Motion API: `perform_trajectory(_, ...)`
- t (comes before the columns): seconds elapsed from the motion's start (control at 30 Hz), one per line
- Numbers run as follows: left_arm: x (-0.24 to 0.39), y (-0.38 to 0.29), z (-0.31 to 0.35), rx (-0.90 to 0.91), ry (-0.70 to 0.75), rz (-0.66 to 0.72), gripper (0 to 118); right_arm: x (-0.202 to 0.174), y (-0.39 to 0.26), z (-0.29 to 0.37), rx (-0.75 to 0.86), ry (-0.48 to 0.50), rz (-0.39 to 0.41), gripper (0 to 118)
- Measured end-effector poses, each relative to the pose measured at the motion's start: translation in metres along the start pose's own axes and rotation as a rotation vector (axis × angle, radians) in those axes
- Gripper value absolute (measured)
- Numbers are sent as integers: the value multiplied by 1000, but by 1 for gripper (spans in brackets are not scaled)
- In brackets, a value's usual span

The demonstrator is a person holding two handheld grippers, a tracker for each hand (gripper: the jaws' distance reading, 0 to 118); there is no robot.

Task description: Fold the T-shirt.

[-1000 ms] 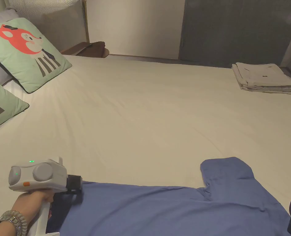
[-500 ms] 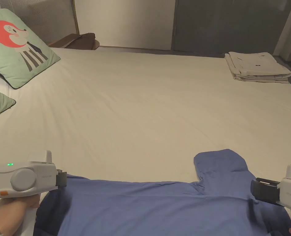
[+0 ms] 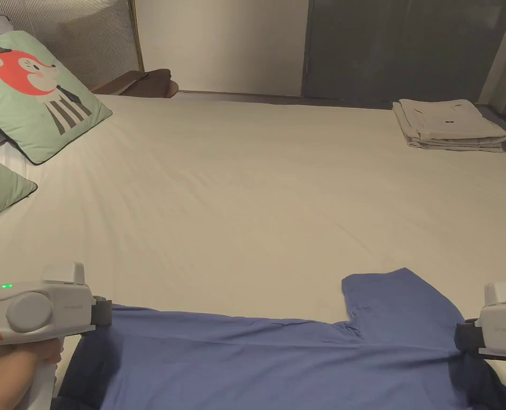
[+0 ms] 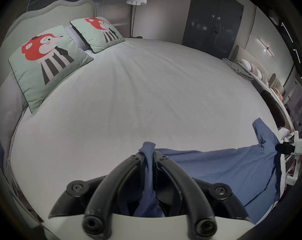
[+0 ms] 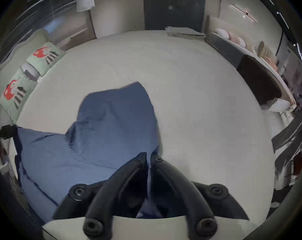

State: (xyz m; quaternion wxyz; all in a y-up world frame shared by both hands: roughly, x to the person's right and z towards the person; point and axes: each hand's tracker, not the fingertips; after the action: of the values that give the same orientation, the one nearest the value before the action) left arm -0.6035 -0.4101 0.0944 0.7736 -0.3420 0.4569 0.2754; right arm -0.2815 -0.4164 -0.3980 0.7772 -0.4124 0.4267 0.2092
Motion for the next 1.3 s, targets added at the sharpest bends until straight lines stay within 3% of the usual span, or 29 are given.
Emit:
perform_trajectory(0.27,-20,-15,52,12,-35,-3,4,15,-28,92,81,65,-12,4)
perform_trajectory(0.57,-44,-85,109,-3,-60,-4,4,10,-106,153,96,82,-26,4)
perform_trajectory(0.8,-62,-147,110,-89,-39,20,4,6,-178,153,8,59,-17,4)
perform_trajectory(0.97,-66,-172,109,-117,-24,25,4,8,-217,148,-43,44,-69,4)
perform_trajectory(1.1,-68,-180,108,-119,-15,22,4,15,-234,143,-47,42,-101,4)
perform_trajectory(1.3,-64,-191,113,-120,3,-24,4,9,-241,132,-36,4,-81,4)
